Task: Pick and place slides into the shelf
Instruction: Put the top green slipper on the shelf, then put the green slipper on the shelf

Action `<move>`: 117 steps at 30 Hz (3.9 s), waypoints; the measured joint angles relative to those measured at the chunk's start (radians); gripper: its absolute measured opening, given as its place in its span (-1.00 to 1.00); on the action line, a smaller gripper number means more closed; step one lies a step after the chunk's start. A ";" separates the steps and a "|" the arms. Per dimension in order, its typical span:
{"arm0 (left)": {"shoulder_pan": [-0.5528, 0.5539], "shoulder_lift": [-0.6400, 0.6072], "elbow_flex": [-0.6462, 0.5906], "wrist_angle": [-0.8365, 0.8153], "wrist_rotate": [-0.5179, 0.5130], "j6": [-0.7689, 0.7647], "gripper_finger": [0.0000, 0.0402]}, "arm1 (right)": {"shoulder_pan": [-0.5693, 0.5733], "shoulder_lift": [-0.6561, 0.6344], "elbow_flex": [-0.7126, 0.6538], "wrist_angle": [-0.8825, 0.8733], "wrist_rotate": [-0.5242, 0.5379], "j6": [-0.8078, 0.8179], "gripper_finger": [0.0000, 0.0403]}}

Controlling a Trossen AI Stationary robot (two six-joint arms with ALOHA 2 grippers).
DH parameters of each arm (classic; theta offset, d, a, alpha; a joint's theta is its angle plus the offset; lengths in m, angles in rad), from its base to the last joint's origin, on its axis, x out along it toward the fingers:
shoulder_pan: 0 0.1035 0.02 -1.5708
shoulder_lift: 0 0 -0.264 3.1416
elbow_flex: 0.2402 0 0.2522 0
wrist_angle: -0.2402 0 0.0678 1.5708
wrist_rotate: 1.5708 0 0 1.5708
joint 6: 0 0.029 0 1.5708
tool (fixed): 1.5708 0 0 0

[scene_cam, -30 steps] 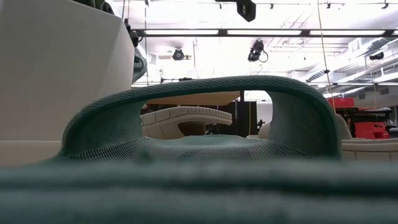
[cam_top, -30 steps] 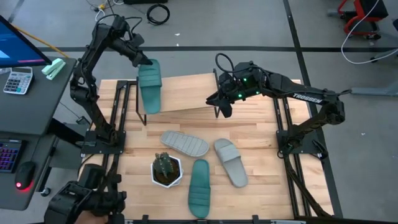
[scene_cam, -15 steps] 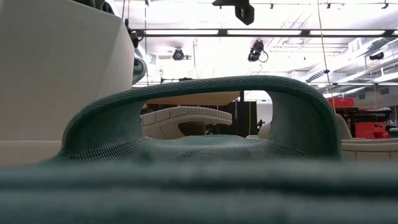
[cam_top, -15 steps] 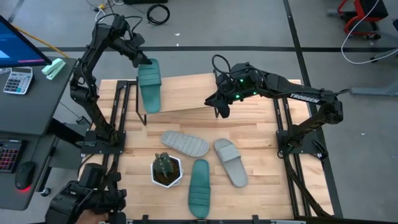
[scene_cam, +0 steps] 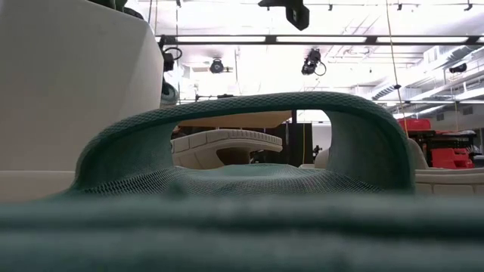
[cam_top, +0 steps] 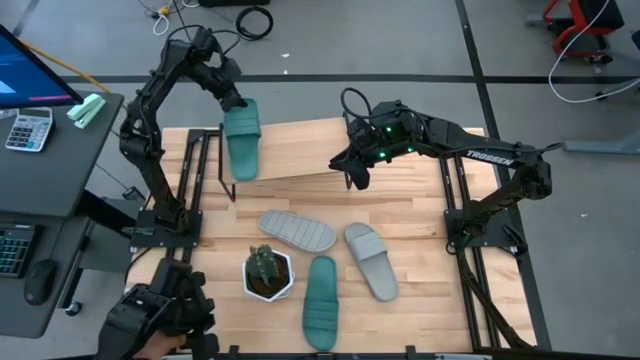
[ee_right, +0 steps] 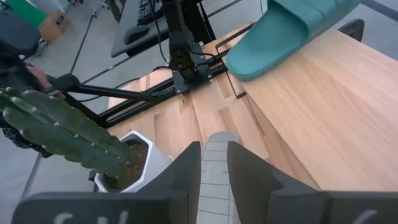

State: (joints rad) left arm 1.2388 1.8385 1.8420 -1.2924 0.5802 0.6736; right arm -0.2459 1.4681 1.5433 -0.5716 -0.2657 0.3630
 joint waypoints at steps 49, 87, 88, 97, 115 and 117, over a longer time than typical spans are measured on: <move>-0.025 0.012 0.000 0.092 -0.192 -0.237 0.03 | -0.002 -0.001 0.000 -0.001 0.022 -0.025 -0.57; -0.449 -0.454 -0.001 0.036 -0.109 -0.547 -0.96 | -0.135 -0.296 0.000 -0.307 0.060 -0.104 -0.57; -0.479 -0.462 -0.001 0.039 -0.126 -0.559 -0.97 | -0.132 -0.302 0.000 -0.317 0.060 -0.099 -0.57; -0.763 -0.485 -0.001 0.073 -0.338 -0.649 -0.92 | -0.078 -0.339 0.000 -0.388 0.071 -0.077 -0.57; -0.997 -0.798 -0.627 0.566 -0.573 -0.830 -0.98 | 0.035 -0.559 -0.439 -0.211 0.123 0.215 -0.57; -0.997 -0.852 -0.698 0.631 -0.573 -0.855 -0.96 | 0.057 -0.577 -0.500 -0.168 0.124 0.268 -0.57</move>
State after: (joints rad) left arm 0.2420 0.9861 1.1435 -0.6615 0.0075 -0.1819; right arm -0.1886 0.8912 1.0432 -0.7397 -0.1419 0.6311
